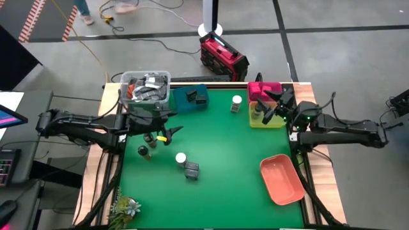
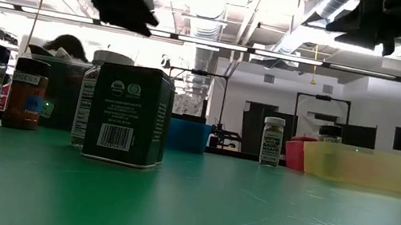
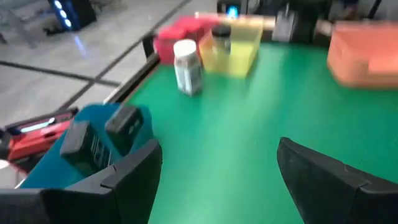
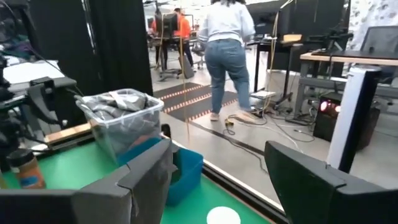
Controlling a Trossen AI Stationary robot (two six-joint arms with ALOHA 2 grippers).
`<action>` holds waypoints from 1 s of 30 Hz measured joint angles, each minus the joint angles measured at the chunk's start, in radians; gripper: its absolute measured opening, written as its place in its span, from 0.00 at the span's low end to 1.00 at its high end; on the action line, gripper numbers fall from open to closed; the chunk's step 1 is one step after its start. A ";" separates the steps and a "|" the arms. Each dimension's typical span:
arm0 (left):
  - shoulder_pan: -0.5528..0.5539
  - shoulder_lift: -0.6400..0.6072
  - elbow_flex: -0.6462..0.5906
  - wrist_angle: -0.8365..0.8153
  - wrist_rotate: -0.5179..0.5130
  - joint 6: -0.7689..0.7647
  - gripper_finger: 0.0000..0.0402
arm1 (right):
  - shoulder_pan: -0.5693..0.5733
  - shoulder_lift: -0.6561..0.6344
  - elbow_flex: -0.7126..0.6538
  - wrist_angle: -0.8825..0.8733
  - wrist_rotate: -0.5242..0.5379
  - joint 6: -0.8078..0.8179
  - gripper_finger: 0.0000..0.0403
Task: Sort spices by type
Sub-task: Put the black seasoning from the middle left into the yellow bin
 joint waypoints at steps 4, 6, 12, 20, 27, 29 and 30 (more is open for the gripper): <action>0.000 0.000 0.000 -0.096 0.000 0.038 0.76 | -0.021 0.002 0.000 0.001 0.023 -0.016 0.71; 0.000 0.000 0.000 -0.143 0.000 0.045 0.76 | -0.037 0.002 0.000 0.000 0.024 -0.024 0.71; 0.000 0.000 0.000 -0.252 0.000 0.045 0.76 | -0.098 0.002 0.000 0.000 0.024 -0.039 0.70; 0.000 0.000 0.000 -0.293 0.000 0.045 0.76 | -0.169 0.002 0.000 0.000 0.024 -0.031 0.70; 0.000 0.000 0.000 -0.293 0.000 0.045 0.76 | -0.186 0.003 0.000 0.000 0.024 -0.013 0.70; 0.000 0.000 0.000 -0.293 0.001 0.045 0.76 | -0.186 0.003 0.000 0.000 0.024 0.025 0.70; 0.000 0.000 0.000 -0.293 0.001 0.045 0.76 | -0.186 0.003 0.000 0.000 0.024 0.047 0.70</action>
